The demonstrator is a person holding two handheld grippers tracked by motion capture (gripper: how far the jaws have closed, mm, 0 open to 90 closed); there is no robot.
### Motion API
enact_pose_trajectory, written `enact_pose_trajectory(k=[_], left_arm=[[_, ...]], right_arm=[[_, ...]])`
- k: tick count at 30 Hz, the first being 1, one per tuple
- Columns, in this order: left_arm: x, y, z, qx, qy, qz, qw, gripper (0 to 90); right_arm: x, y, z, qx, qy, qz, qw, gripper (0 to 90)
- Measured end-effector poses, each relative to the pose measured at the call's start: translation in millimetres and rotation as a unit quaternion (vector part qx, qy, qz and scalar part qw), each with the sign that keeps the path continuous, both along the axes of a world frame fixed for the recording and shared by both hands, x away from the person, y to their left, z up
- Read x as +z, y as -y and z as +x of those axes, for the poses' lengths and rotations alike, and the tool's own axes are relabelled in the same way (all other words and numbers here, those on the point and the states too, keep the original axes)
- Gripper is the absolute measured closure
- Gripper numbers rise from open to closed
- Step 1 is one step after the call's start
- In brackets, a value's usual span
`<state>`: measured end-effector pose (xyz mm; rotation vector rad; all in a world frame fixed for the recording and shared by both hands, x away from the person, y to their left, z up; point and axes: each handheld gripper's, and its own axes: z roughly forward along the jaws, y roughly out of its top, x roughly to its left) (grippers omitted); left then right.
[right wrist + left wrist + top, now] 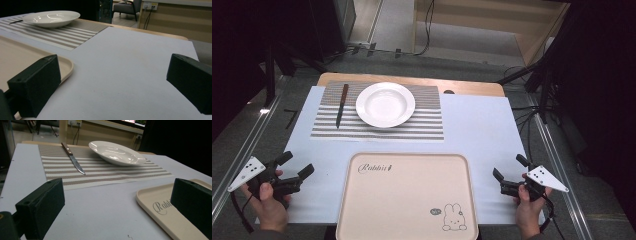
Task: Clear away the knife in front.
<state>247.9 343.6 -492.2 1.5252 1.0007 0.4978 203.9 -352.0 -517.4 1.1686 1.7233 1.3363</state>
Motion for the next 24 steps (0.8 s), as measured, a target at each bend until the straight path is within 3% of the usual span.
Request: enact_pose_trajectory(k=[3, 7, 10, 15, 24], left_arm=[[0.5, 1.0, -0.3, 0.0, 0.001, 0.006, 1.0, 0.0], [6.6, 8.5, -2.9, 0.0, 0.012, 0.045, 0.9989, 0.0], [10.8, 11.0, -1.7, -0.002, 0.007, 0.039, 0.9992, 0.0], [26.4, 21.1, -1.7, -0.003, 0.006, 0.056, 0.9984, 0.0], [52.2, 37.9, 5.5, -0.016, 0.008, 0.059, 0.9981, 0.0]], right_arm=[[-0.1, -0.5, 0.1, 0.003, -0.001, 0.0, 1.0, 0.0], [-0.3, -0.8, 0.7, 0.005, -0.001, -0.002, 1.0, 0.0], [-0.3, -1.3, 1.0, 0.004, -0.002, -0.002, 1.0, 0.0], [-0.1, -2.5, 0.9, 0.005, -0.003, -0.006, 1.0, 0.0], [-0.5, -2.8, 0.3, 0.004, -0.004, -0.005, 1.0, 0.0]])
